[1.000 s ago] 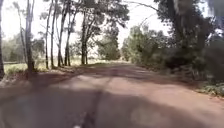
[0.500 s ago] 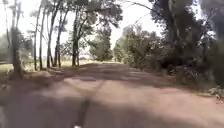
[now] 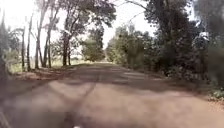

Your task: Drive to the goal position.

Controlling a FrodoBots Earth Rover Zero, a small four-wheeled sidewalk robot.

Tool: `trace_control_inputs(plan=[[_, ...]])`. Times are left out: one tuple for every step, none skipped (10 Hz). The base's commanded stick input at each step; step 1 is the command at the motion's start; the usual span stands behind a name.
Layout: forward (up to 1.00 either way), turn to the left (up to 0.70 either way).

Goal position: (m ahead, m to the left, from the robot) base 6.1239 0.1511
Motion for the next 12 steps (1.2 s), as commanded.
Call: trace_control_inputs(plan=[[1.00, -0.18], [1.00, -0.18], [1.00, -0.16], [1.00, -0.14], [1.00, -0.13], [1.00, -0.13], [1.00, -0.12], [1.00, -0.11], [1.00, -0.10], [1.00, -0.09], [1.00, -0.08], [1.00, -0.08]])
